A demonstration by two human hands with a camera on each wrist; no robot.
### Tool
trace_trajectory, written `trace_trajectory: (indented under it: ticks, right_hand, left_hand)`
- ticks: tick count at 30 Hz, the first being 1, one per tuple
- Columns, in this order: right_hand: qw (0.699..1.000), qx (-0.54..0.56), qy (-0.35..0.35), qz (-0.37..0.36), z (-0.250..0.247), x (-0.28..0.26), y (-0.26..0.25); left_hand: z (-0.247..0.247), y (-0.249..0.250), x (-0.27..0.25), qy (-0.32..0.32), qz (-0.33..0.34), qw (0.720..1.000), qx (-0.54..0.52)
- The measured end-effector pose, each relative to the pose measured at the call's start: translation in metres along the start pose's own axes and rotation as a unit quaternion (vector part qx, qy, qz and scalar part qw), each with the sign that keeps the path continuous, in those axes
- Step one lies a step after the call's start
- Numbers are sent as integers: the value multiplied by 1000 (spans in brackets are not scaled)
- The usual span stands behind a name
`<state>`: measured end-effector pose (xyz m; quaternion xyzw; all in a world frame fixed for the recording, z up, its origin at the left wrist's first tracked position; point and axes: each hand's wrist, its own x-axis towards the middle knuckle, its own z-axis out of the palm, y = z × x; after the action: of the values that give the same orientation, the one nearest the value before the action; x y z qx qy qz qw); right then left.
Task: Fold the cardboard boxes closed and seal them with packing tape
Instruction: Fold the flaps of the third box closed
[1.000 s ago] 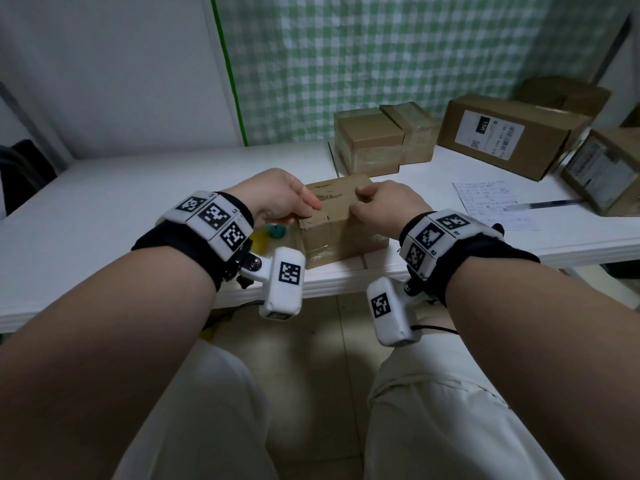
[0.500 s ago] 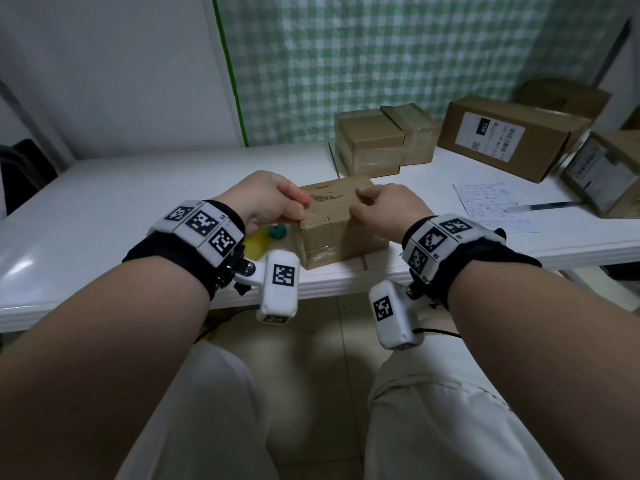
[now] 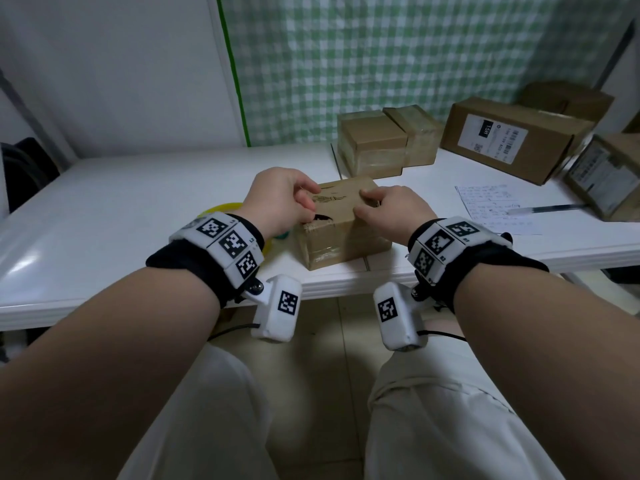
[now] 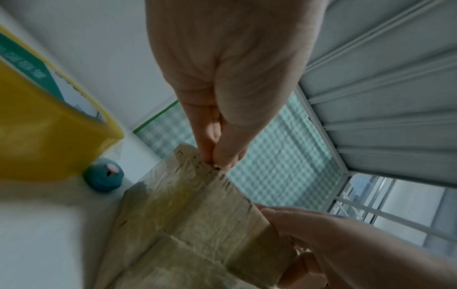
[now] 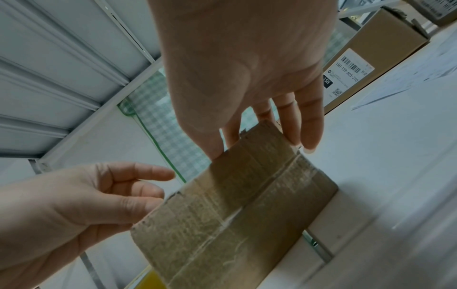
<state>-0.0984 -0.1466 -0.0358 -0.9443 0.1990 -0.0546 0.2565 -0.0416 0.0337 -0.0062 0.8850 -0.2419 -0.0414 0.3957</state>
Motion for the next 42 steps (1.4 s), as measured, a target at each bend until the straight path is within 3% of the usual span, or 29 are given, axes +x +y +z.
trace_trajectory:
  ticks: [7, 12, 17, 28, 35, 42]
  right_hand:
    - [1000, 10, 1, 1, 3, 1, 3]
    - [1000, 16, 1, 1, 3, 2, 3]
    - [1000, 16, 3, 1, 4, 2, 4]
    - [1000, 15, 5, 4, 5, 3, 4]
    - [1000, 19, 4, 5, 6, 2, 5]
    - [1000, 24, 2, 12, 6, 2, 5]
  left_hand:
    - [-8, 0, 1, 20, -42, 999, -25]
    - [-10, 5, -2, -33, -111, 992, -53]
    - [-11, 5, 0, -40, -141, 987, -73]
    - [-14, 0, -6, -58, -122, 977, -165]
    - [-15, -6, -6, -64, -99, 982, -145]
    - [-13, -2, -5, -82, -123, 969, -198]
